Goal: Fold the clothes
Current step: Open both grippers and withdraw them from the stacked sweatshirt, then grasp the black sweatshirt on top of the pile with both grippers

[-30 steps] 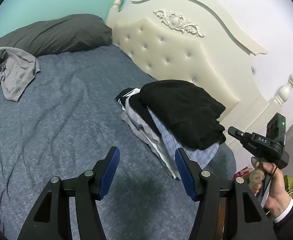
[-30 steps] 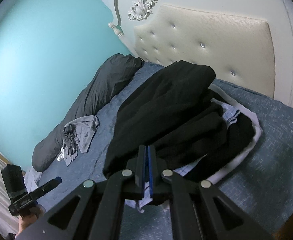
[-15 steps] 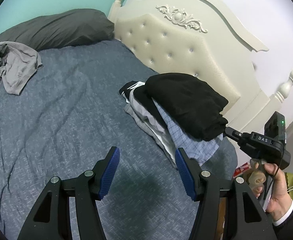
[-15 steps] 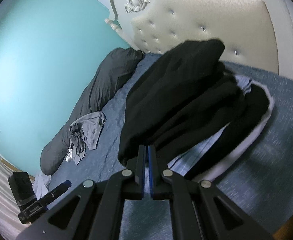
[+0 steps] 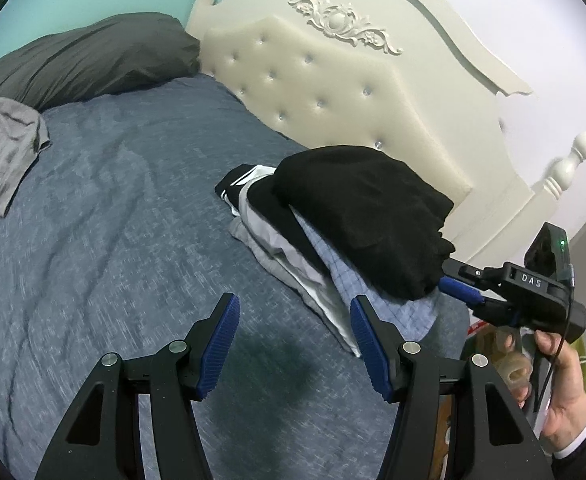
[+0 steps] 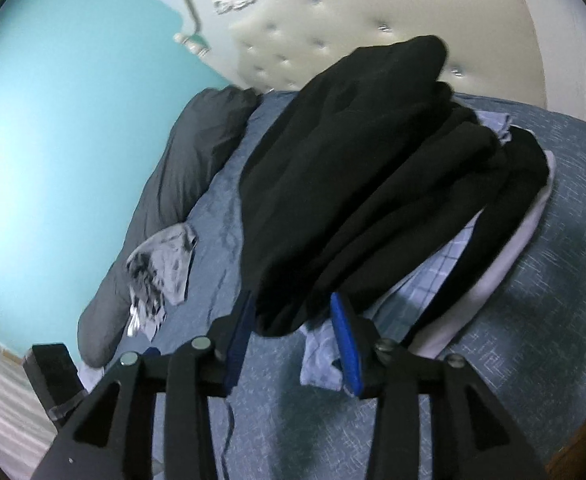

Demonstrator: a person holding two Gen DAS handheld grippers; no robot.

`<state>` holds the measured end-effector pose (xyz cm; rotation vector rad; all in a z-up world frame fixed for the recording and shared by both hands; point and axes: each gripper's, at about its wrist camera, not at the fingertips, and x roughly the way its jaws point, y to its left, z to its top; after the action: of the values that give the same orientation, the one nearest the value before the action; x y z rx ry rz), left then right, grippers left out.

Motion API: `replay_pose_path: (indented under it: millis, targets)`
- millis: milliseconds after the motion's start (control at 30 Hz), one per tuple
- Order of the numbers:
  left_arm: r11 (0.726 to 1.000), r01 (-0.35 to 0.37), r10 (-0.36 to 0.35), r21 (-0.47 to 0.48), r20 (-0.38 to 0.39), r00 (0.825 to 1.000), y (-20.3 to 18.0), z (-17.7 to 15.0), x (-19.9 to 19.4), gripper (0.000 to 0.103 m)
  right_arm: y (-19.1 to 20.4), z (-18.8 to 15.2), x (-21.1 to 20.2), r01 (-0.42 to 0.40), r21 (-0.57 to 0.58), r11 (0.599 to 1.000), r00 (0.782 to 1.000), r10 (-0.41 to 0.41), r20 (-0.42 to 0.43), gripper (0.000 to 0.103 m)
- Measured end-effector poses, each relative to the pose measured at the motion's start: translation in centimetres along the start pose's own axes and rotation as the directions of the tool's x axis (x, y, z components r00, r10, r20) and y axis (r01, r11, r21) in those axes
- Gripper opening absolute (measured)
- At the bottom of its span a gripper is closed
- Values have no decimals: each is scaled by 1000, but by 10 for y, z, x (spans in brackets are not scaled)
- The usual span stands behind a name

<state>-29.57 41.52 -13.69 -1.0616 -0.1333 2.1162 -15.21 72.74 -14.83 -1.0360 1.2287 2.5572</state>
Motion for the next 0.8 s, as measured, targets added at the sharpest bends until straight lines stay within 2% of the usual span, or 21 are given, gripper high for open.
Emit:
replay_pose_path:
  millis: [300,800]
  targets:
    - [1000,-5,5,11,-66,998,12,32,28,62,-1,11,17,123,75,990,992,-120,-40,45]
    - [993,68,-47,100,-201,979,-4,105,110,63,-17,30,21,160,255,954,986,-143,-86,47]
